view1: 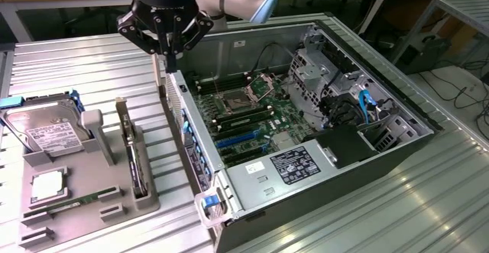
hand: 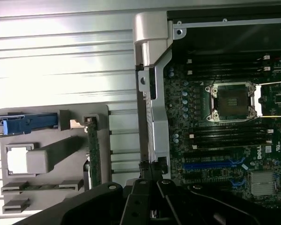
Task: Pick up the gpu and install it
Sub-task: 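Reach for the gpu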
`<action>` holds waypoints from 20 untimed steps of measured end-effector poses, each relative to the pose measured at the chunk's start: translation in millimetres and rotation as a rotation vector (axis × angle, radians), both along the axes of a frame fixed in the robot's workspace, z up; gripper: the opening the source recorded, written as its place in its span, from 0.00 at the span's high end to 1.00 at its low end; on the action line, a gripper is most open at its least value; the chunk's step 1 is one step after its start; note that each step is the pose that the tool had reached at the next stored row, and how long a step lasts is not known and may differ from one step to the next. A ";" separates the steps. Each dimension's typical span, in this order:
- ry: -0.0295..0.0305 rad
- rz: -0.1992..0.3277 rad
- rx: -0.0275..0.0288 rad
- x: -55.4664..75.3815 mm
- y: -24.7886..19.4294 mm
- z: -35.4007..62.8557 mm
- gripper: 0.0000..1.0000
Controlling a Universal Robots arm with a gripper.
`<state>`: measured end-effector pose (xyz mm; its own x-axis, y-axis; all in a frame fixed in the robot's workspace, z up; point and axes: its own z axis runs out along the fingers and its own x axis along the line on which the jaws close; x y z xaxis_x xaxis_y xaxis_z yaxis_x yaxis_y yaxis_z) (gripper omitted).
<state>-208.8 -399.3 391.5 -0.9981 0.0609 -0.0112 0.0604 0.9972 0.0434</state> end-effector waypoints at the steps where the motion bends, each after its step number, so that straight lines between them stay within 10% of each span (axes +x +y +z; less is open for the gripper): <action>1: 0.0004 0.000 0.0000 -1.2 0.0 -0.1 0.89; 20: 0.0088 0.005 0.0000 -22.0 0.0 -1.1 0.89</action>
<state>-230.8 -399.4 390.4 -0.9984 0.0560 -0.0024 0.0558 0.9975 0.0429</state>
